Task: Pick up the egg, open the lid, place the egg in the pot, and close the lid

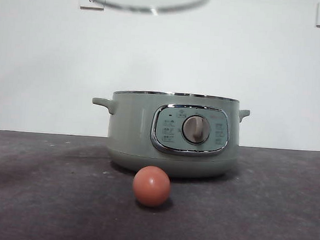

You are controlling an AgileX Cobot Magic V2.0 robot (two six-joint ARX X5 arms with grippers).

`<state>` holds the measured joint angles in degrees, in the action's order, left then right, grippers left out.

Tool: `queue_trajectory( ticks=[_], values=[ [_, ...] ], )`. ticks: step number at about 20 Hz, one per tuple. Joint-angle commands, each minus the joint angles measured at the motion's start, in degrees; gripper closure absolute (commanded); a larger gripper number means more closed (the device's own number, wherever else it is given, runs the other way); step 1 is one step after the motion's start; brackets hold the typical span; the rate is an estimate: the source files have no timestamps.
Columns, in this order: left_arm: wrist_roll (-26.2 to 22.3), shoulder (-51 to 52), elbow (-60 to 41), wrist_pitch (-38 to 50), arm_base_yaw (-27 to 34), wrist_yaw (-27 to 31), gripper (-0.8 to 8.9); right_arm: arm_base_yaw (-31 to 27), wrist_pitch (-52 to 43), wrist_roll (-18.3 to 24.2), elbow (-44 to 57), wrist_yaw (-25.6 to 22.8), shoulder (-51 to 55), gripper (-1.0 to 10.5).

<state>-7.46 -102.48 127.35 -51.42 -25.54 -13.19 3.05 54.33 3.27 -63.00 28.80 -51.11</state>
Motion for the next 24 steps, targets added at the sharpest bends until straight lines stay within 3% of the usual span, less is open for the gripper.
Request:
queue_trajectory(
  ticks=[1,4,11,19,24],
  values=[
    [-0.8,4.0,1.3,-1.0,1.1,-0.3,8.19,3.3,-2.6,-2.1,-0.1,0.4,-1.9,3.8],
    [-1.2,7.4,1.2,-5.9,2.5,-0.2,8.19,10.4,-7.1,-5.0,-0.1,-0.7,-5.8,3.8],
    [-1.8,17.4,-4.4,-10.9,2.9,1.3,8.19,27.3,-14.4,-8.9,-0.1,-9.8,-16.7,3.8],
    [-1.9,40.9,-33.7,-7.0,4.3,4.3,8.19,41.1,-20.8,-15.3,-0.1,-20.0,-29.8,3.8],
    [-0.5,53.4,-46.2,-6.2,4.3,4.6,8.2,47.6,-24.5,-21.2,-0.1,-27.0,-37.8,3.8]
  ],
)
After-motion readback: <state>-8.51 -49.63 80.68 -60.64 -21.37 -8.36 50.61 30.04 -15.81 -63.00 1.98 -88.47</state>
